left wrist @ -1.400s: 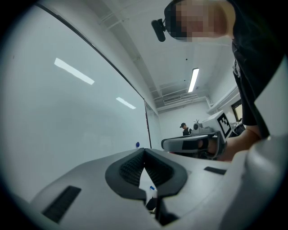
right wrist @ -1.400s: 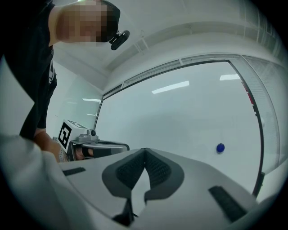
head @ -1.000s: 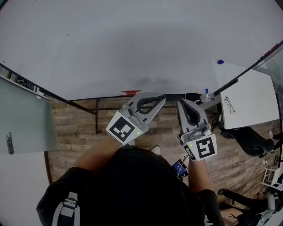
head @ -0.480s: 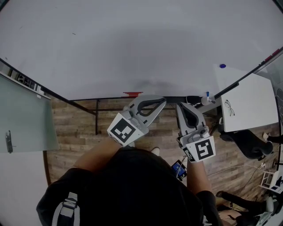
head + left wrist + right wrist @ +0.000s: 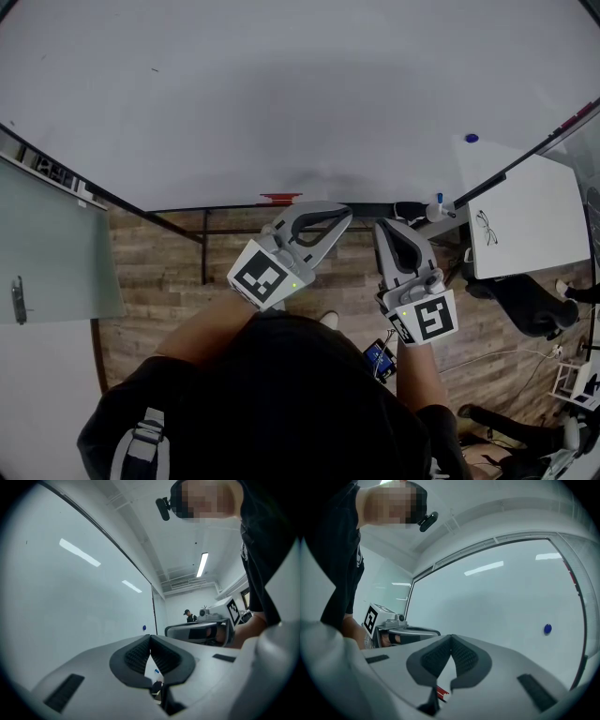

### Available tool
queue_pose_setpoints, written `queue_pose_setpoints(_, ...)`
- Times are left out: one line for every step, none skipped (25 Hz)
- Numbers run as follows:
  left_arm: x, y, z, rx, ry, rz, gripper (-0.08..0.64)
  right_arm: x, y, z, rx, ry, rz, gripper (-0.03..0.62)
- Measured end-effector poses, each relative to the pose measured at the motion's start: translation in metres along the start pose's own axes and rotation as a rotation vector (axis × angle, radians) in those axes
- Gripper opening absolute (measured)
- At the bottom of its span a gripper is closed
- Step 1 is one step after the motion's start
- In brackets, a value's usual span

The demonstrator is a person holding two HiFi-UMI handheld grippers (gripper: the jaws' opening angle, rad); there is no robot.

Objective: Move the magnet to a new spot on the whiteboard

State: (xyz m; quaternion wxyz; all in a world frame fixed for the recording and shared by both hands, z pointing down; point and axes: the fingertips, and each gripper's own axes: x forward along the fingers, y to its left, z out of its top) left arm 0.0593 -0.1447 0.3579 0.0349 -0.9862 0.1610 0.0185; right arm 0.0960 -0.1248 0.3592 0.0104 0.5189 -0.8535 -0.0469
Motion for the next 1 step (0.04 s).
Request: queue_pose_setpoints(-0.0003,0.0001,-0.0001,0.000,0.001,0.001,0.005,-0.0001,0.0001,0.0004,-0.001,0.000,0.000,0.000)
